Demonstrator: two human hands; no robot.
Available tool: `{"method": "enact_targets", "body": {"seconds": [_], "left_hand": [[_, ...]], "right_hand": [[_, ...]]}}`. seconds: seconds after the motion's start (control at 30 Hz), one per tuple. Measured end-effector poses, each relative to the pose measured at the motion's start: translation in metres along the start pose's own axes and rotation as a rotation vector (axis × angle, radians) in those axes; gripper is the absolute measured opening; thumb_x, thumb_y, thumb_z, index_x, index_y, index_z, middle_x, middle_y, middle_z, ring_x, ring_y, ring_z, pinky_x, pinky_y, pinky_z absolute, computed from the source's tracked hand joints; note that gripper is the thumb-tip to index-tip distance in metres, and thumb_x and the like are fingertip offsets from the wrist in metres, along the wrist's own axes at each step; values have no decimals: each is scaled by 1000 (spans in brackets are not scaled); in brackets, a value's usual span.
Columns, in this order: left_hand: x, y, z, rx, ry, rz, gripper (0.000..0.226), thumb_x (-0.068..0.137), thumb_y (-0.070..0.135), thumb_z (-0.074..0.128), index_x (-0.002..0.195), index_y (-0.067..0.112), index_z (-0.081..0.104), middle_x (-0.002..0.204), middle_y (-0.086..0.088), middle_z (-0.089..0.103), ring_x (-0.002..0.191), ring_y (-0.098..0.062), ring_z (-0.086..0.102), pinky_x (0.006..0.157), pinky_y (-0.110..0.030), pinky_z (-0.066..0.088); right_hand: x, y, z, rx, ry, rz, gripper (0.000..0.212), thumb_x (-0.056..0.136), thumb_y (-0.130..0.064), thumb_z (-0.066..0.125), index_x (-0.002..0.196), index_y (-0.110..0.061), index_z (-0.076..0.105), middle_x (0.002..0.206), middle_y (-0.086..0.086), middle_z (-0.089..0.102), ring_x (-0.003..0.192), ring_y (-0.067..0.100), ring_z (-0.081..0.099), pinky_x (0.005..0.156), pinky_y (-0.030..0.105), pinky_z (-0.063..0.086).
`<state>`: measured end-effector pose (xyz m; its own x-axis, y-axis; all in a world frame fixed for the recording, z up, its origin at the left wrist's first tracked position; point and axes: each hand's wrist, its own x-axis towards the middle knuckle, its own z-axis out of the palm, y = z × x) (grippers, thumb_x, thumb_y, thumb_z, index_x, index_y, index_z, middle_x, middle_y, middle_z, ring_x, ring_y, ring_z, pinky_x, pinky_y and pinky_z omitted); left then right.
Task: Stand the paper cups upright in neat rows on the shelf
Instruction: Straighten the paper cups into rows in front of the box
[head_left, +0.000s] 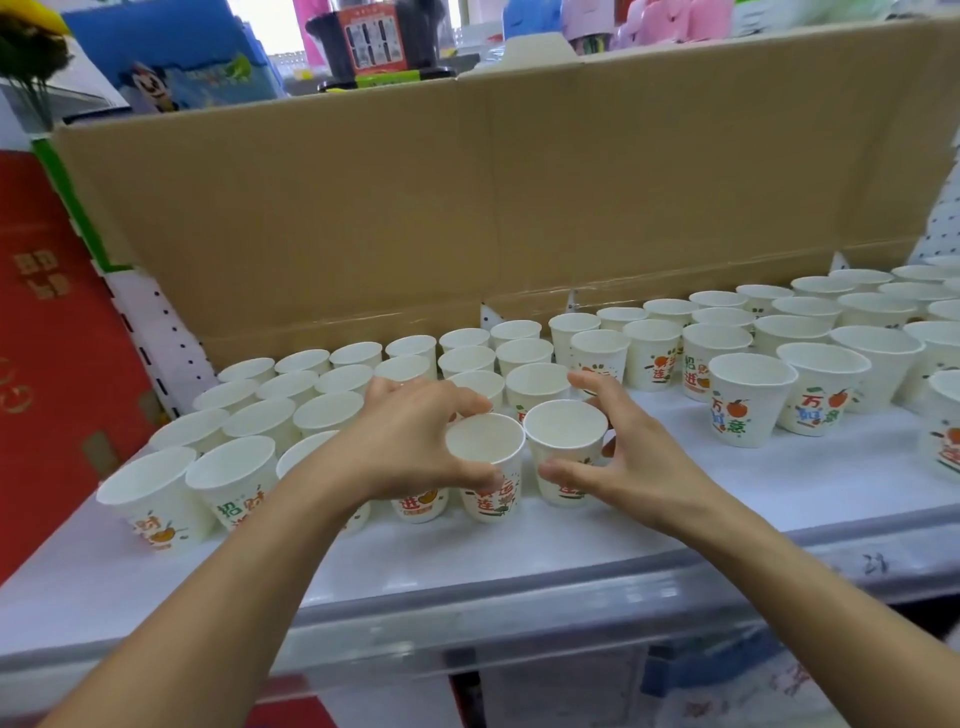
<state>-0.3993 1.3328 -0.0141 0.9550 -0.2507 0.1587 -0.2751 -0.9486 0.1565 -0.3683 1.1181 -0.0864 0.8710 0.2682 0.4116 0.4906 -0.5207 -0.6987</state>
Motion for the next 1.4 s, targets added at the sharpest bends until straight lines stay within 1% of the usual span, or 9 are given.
{"method": "enact_targets", "body": {"seconds": [0.23, 0.33, 0.43, 0.6, 0.83, 0.93, 1.03, 1.23, 1.4], "left_hand": [[-2, 1, -2, 3, 41, 16, 86, 60, 77, 63, 136, 45, 39, 137, 24, 42, 119, -3, 31, 100, -29, 15], [3, 3, -14, -128, 82, 7, 86, 53, 84, 51, 131, 47, 45, 116, 31, 42, 124, -6, 35, 106, -36, 26], [26, 11, -24, -187, 105, 66, 73, 58, 85, 49, 121, 46, 55, 105, 34, 48, 114, -2, 47, 104, -41, 36], [95, 43, -28, -193, 60, 203, 34, 84, 49, 64, 115, 35, 67, 106, 26, 63, 105, 1, 56, 101, -36, 42], [190, 74, 20, 155, -120, 230, 32, 80, 37, 72, 109, 26, 71, 106, 13, 69, 94, -10, 58, 80, -28, 41], [201, 77, 27, 209, -138, 205, 20, 79, 28, 72, 98, 26, 76, 93, 11, 73, 85, -10, 60, 75, -28, 36], [197, 76, 20, 113, -204, 165, 18, 79, 26, 74, 97, 27, 77, 89, 13, 74, 76, -2, 60, 72, -23, 43], [181, 75, 16, -34, -275, 183, 14, 77, 26, 78, 91, 29, 77, 73, 23, 68, 73, 6, 63, 68, -14, 46], [184, 68, -13, -268, -36, 105, 15, 82, 36, 73, 95, 29, 76, 90, 18, 73, 84, 7, 65, 72, -8, 48]], "right_hand": [[-6, -1, -7, -77, 21, 21, 98, 68, -55, 77, 146, -39, 20, 134, -12, 46, 122, 5, 44, 102, 28, 41], [-5, 1, -34, -171, 35, -7, 79, 75, -61, 67, 141, -39, 31, 127, -19, 46, 117, -1, 45, 98, 24, 39], [18, 9, -77, -266, 49, -41, 51, 82, -45, 68, 129, -29, 55, 122, -14, 58, 110, 1, 51, 89, 13, 38], [86, 28, -139, -484, -75, 0, 21, 89, -29, 65, 109, -27, 69, 105, -15, 65, 100, 6, 57, 82, 22, 41], [153, 65, -135, -791, -438, 27, 18, 80, -34, 72, 94, -24, 74, 94, -9, 72, 84, 14, 64, 72, 32, 54], [162, 76, -129, -759, -516, -13, 13, 77, -27, 71, 72, -16, 67, 72, -6, 65, 66, 15, 56, 57, 28, 43], [158, 76, -130, -728, -560, -94, 11, 78, -25, 70, 76, -14, 71, 76, -2, 70, 65, 15, 57, 54, 26, 42], [145, 69, -132, -630, -679, -200, 13, 81, -33, 70, 82, -22, 76, 80, -11, 73, 73, 5, 66, 68, 32, 58], [163, 62, -153, -486, -527, -223, 13, 84, -37, 69, 85, -27, 77, 77, -16, 72, 71, 1, 65, 65, 25, 54]]}}
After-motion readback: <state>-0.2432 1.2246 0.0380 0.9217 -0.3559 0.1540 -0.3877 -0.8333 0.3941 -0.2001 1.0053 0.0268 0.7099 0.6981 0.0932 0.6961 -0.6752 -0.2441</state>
